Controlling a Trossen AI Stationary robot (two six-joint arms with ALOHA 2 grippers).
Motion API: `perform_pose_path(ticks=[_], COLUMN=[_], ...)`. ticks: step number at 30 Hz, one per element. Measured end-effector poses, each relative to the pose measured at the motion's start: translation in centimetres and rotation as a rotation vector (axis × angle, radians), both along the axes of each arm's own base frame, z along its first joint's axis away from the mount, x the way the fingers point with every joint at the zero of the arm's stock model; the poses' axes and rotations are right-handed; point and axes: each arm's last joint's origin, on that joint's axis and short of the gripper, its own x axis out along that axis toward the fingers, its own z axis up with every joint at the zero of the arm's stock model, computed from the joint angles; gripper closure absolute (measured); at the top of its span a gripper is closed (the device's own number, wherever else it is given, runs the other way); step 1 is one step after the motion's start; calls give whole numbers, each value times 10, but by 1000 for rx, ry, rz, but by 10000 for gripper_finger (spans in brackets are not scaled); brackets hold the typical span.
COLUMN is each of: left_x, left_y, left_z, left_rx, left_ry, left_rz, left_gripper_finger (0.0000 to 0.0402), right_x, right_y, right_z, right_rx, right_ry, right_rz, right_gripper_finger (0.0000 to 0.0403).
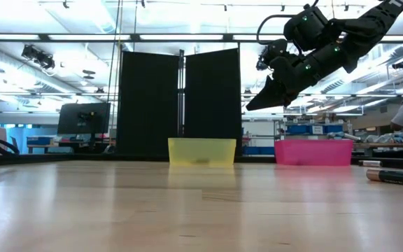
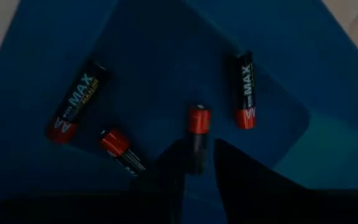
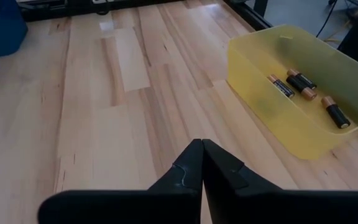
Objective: Sort batteries
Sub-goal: Put the black-red battery into the blue bin, then put the silver battery into the red bin
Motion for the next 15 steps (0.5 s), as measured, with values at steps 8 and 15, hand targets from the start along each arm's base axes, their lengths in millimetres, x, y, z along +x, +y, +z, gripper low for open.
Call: perform_pose_path(ticks=[8, 15], left_x=[1, 16], left_y=[-1, 10], left_z=[3, 41], left_rx=[-2, 145], left_ry=[-4, -217], left_rz=[-12, 31], left_gripper_finger=[316, 392], right_x=[0, 0], right_y=[0, 0], right_z=[0, 0], right_rx=[0, 1], right_ry=[0, 1], right_rz=[0, 0], right_gripper_finger=[382, 388])
